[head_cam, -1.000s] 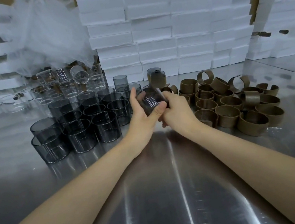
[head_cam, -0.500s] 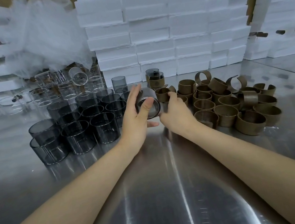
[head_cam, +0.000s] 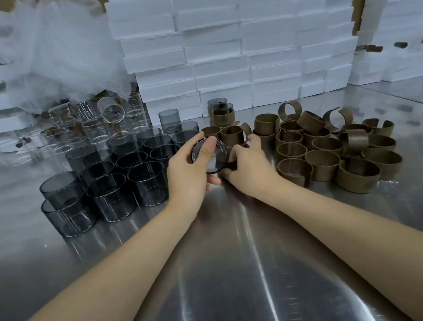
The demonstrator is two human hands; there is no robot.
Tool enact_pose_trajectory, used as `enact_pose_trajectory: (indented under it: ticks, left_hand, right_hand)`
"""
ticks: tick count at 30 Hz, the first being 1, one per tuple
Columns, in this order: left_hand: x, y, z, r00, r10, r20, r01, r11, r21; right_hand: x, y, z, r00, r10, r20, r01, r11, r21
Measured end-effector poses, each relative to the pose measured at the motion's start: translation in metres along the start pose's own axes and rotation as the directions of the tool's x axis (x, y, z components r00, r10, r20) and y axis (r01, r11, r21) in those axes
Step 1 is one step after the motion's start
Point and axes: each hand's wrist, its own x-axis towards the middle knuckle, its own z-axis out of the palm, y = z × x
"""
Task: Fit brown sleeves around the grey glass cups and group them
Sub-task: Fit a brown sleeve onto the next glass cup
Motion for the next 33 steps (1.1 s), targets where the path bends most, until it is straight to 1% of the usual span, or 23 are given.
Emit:
enact_pose_trajectory:
  ticks: [2, 5, 8, 12, 14, 17, 21, 23, 26, 29, 31, 33]
  left_hand:
    - [0.001, 0.0, 0.001, 1.0, -0.003, 0.014, 0.003, 1.0, -0.011]
    - [0.001, 0.0, 0.002, 0.999, -0.01, 0.04, 0.012, 0.999, -0.049]
    - [0.0, 0.001, 0.001, 0.996, -0.018, 0.086, 0.031, 0.989, -0.146]
    - [0.001, -0.001, 0.002, 0.994, 0.002, 0.112, 0.019, 0.983, -0.181]
    - [0.0, -0.002, 0.003, 0.991, 0.003, 0.137, 0.022, 0.983, -0.182]
    - [-0.001, -0.002, 0.002, 0.985, 0.009, 0.173, 0.02, 0.986, -0.165]
    - [-0.002, -0.001, 0.0, 0.983, 0.007, 0.184, 0.023, 0.987, -0.16]
    - [-0.003, 0.0, 0.001, 0.982, 0.008, 0.188, 0.025, 0.985, -0.173]
    - [-0.003, 0.001, 0.001, 0.986, -0.01, 0.168, 0.04, 0.984, -0.174]
    - [-0.002, 0.0, 0.003, 0.993, -0.023, 0.116, 0.046, 0.98, -0.193]
    - [-0.001, 0.0, 0.003, 0.996, -0.042, 0.073, 0.057, 0.977, -0.208]
    - [0.0, 0.0, 0.003, 0.998, -0.051, 0.042, 0.058, 0.978, -0.199]
  right_hand:
    - [0.004, 0.0, -0.002, 0.999, 0.034, 0.035, -0.037, 0.994, 0.104]
    - [0.007, 0.003, -0.004, 0.996, 0.084, 0.003, -0.081, 0.949, 0.304]
    - [0.006, 0.003, -0.001, 0.985, 0.124, -0.119, -0.065, 0.909, 0.411]
    - [0.005, -0.002, -0.008, 0.931, 0.155, -0.33, 0.054, 0.835, 0.547]
    - [0.003, -0.004, -0.012, 0.914, 0.146, -0.38, 0.108, 0.813, 0.572]
    - [0.0, -0.01, -0.012, 0.903, 0.094, -0.419, 0.198, 0.775, 0.6]
    - [-0.007, -0.016, -0.012, 0.923, 0.016, -0.385, 0.254, 0.725, 0.64]
    - [-0.008, -0.017, -0.013, 0.921, -0.007, -0.389, 0.278, 0.712, 0.645]
    - [-0.007, -0.017, -0.014, 0.908, 0.005, -0.418, 0.282, 0.732, 0.621]
    - [-0.008, -0.016, -0.014, 0.896, 0.024, -0.443, 0.305, 0.692, 0.654]
    - [-0.007, -0.015, -0.015, 0.892, 0.004, -0.452, 0.333, 0.67, 0.664]
    - [-0.006, -0.014, -0.014, 0.909, -0.037, -0.415, 0.33, 0.674, 0.661]
